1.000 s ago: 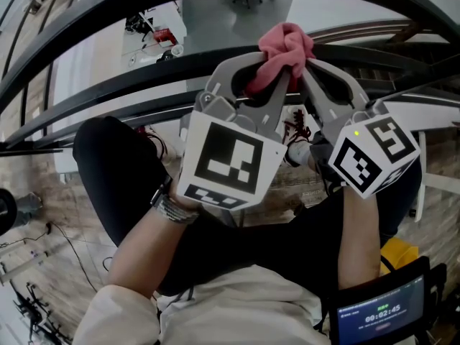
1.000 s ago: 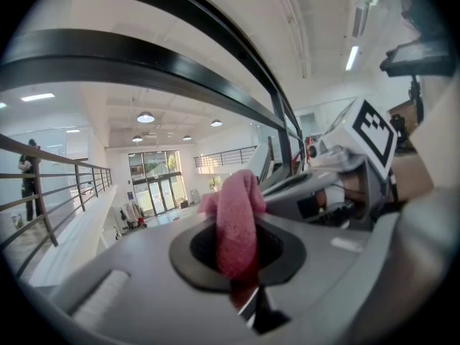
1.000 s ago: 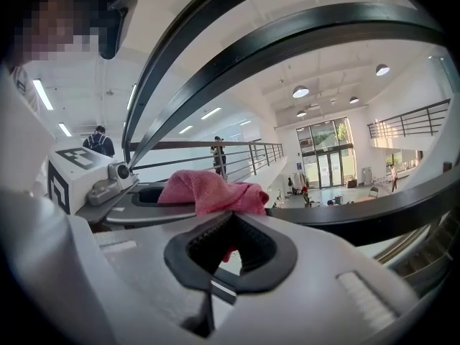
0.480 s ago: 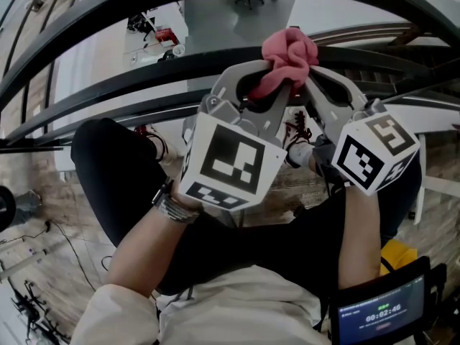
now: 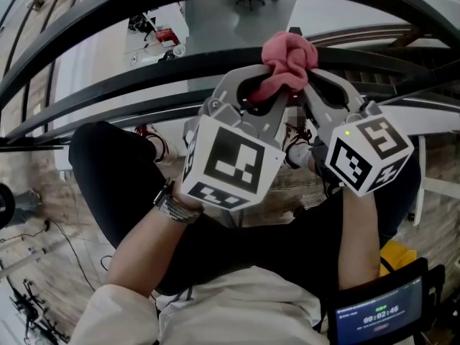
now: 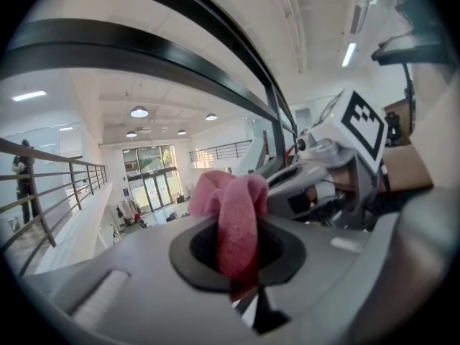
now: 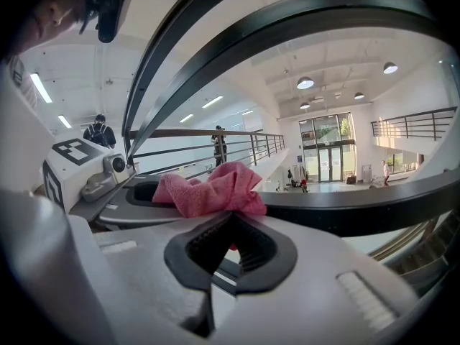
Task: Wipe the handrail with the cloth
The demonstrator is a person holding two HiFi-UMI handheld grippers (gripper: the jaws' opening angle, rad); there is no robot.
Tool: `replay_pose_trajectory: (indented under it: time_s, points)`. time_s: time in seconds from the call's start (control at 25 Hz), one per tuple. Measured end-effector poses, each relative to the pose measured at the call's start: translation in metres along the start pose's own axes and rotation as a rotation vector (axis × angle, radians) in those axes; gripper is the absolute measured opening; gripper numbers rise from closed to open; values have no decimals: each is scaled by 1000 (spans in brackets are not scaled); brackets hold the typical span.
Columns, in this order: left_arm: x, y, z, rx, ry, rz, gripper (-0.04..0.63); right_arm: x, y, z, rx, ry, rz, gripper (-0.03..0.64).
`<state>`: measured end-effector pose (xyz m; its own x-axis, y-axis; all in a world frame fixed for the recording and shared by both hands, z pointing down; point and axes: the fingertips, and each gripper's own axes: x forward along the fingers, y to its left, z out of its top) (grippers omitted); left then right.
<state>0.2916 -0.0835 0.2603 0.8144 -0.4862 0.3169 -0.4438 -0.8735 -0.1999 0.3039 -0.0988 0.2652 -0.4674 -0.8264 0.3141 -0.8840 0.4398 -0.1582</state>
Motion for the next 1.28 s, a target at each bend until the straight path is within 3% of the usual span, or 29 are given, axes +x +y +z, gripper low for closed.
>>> replay_pose_trajectory:
  time_s: [0.56, 1.28]
  points:
    - [-4, 0, -15, -24, 35, 10, 32, 5, 4, -3, -50, 28, 3, 2]
    - [-16, 8, -13, 17, 50, 12, 34, 11, 20, -2, -105, 66, 67, 2]
